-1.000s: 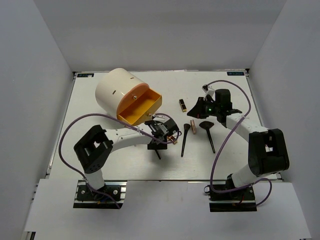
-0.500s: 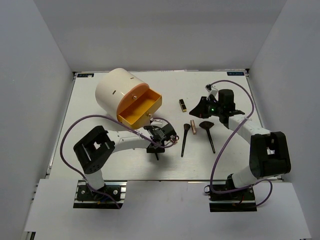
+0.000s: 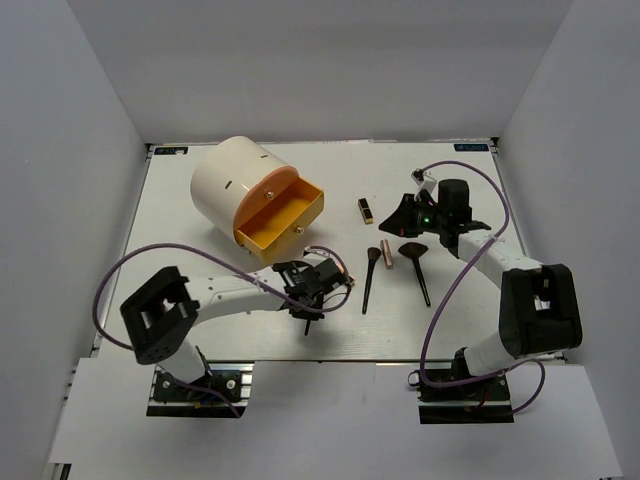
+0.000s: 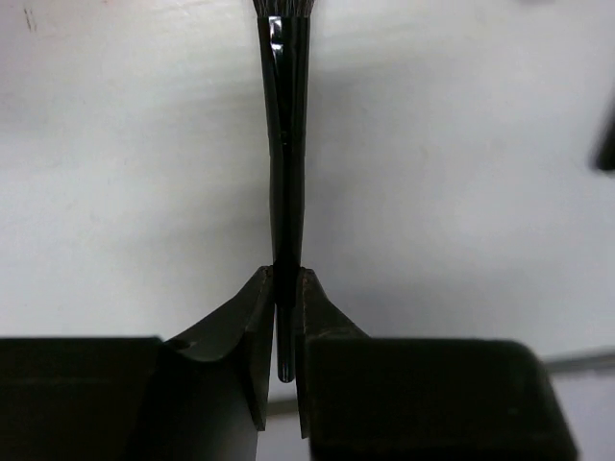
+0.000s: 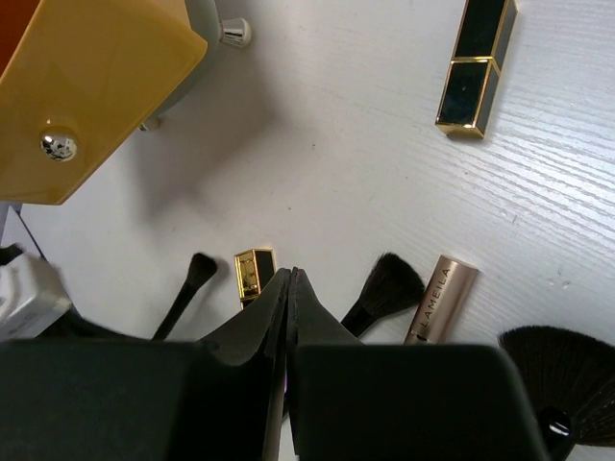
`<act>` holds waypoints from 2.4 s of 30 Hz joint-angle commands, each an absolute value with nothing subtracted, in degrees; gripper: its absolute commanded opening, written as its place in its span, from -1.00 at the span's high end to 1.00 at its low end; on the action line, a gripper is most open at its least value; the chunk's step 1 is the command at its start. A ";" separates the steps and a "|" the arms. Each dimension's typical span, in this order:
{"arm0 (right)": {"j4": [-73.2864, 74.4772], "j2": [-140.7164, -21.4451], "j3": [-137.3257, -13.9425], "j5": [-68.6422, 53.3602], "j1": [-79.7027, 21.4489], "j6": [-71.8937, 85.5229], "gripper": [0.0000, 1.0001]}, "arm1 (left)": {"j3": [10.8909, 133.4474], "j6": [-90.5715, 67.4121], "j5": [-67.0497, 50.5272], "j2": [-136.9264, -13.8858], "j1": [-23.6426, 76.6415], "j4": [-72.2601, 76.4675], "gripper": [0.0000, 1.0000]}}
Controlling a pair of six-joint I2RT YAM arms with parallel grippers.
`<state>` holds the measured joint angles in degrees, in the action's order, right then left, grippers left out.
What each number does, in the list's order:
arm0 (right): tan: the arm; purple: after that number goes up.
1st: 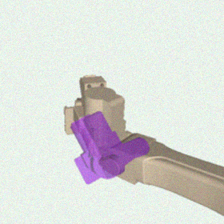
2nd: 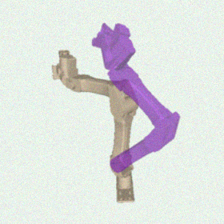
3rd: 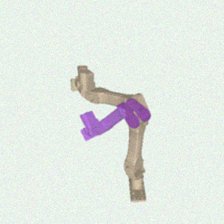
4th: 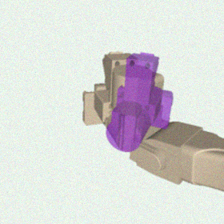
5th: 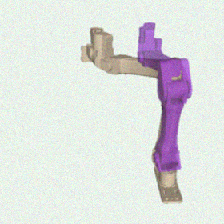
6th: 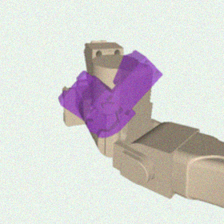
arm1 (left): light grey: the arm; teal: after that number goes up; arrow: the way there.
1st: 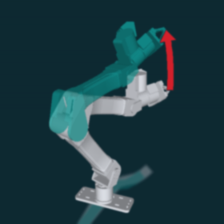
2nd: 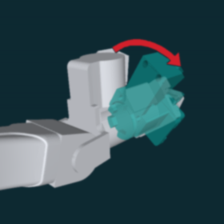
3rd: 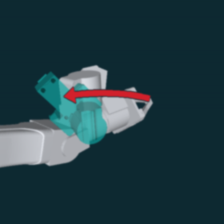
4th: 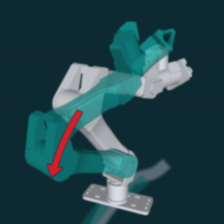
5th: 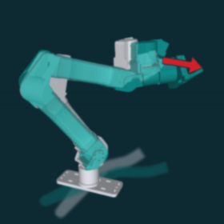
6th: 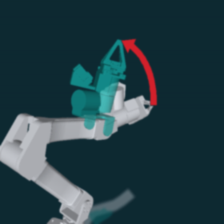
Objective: Organize the makeup
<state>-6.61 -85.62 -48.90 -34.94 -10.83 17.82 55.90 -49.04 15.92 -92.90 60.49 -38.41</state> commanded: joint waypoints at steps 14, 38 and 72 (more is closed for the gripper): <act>-9.40 -82.97 -48.16 -38.32 -10.37 15.91 0.97 | 82.17 -17.78 24.33 -73.66 61.79 -49.57 0.83; -9.58 -78.67 -45.27 -39.55 -10.99 9.67 1.00 | 74.97 9.40 20.04 -79.88 36.66 -32.78 0.79; 17.66 -84.56 -51.07 -1.25 -17.49 -4.47 0.33 | 76.20 -17.93 5.02 -71.71 38.75 -30.77 -0.66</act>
<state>14.37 -86.61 -50.81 -9.82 -18.04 -2.17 77.03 -13.21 10.92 -70.61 37.78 -33.43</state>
